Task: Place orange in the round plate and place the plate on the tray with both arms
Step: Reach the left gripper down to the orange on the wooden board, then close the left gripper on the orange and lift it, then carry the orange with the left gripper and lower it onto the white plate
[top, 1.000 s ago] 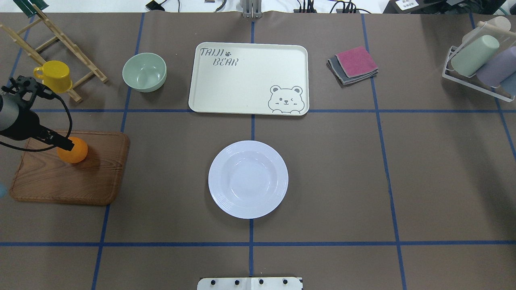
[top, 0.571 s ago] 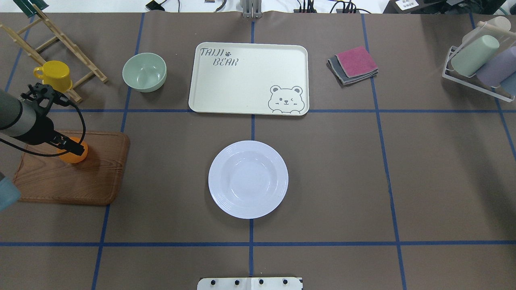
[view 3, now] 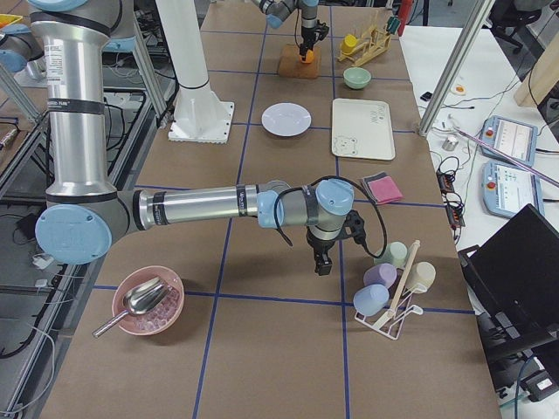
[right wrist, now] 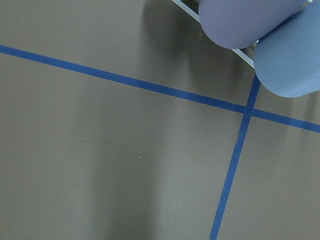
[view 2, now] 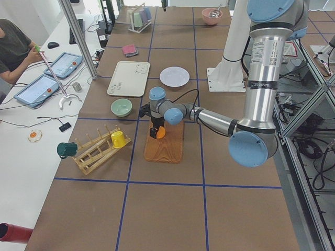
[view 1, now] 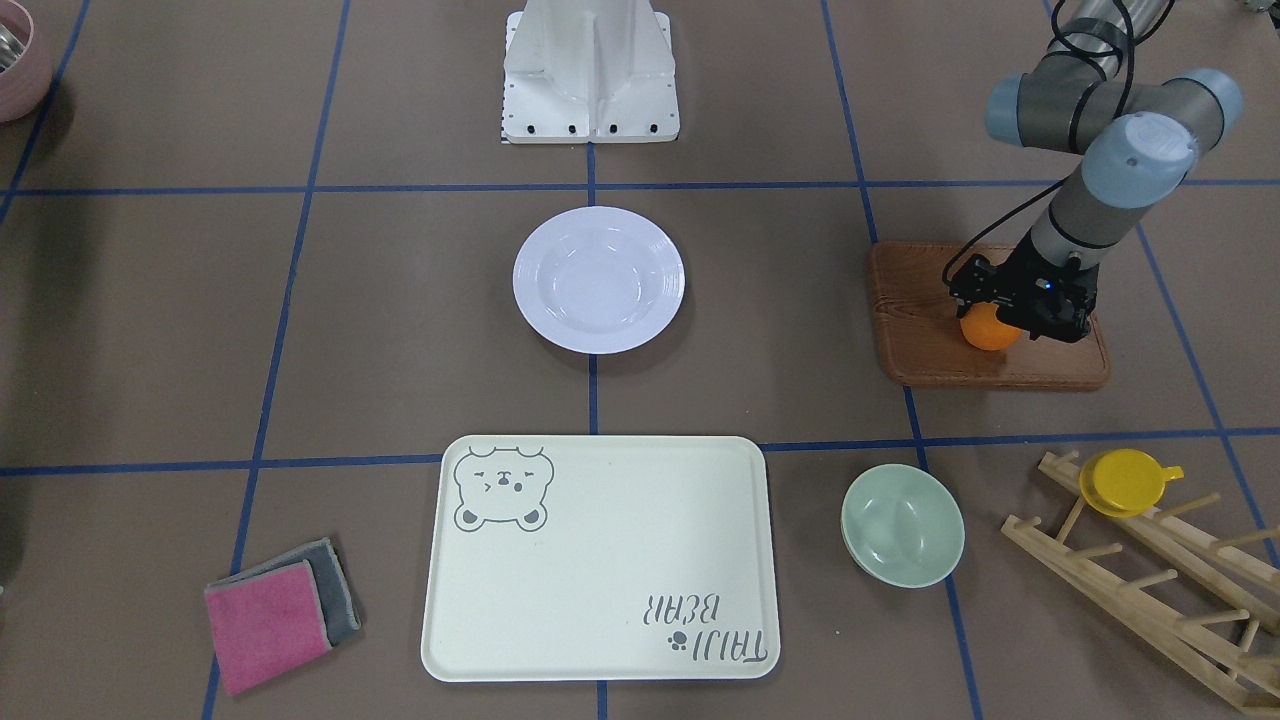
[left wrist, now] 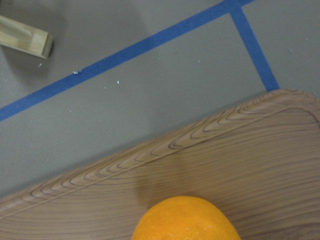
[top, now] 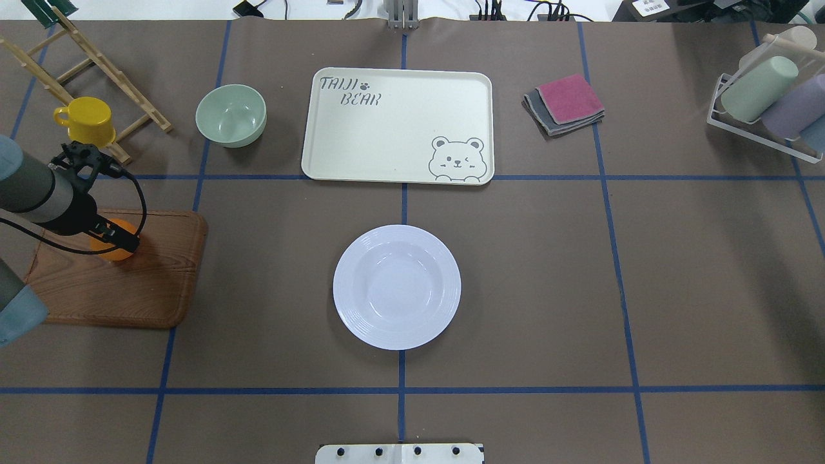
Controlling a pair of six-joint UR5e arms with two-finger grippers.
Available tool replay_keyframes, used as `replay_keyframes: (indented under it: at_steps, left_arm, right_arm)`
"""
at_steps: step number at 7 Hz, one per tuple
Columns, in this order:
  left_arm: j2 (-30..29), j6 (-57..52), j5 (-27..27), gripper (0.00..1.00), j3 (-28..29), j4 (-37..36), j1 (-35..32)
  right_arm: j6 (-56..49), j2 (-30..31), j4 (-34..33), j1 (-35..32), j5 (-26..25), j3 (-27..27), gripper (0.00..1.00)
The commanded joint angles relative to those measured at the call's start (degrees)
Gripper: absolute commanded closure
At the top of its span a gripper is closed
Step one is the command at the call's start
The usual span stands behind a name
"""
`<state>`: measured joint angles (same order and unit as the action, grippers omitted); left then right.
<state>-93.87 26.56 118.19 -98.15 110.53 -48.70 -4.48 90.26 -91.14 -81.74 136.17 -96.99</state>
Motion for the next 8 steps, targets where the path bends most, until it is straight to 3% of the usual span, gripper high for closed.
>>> replay_keyframes:
  at_steps: [1, 2, 3, 4, 6, 8]
  left_arm:
    - [-0.1, 0.7, 1.0, 0.96, 0.1, 0.7, 0.0]
    - [-0.3, 0.8, 2.9, 1.0, -0.7, 0.6, 0.0]
    - [-3.7, 2.3, 9.7, 1.0, -2.2, -0.8, -0.2]
    - [-8.9, 15.2, 11.0, 1.0, -3.0, -4.0, -0.4]
    - [-22.6, 24.5, 10.7, 1.0, -0.8, -11.9, 0.8]
    - [-34.8, 28.4, 3.2, 1.0, 7.1, -17.7, 5.8]
  right_arm:
    - [0.1, 0.1, 0.0, 0.2, 0.1, 0.0, 0.0]
    - [-0.2, 0.0, 0.4, 0.2, 0.0, 0.0, 0.0]
    - [0.0, 0.0, 5.0, 0.2, -0.2, 0.1, 0.0]
    - [0.3, -0.8, 8.1, 1.3, -0.8, 1.5, 0.0]
    - [-0.1, -0.8, 14.2, 2.4, -3.0, 2.2, 0.0]
    - [0.3, 0.3, 23.2, 5.9, -1.8, 2.2, 0.0]
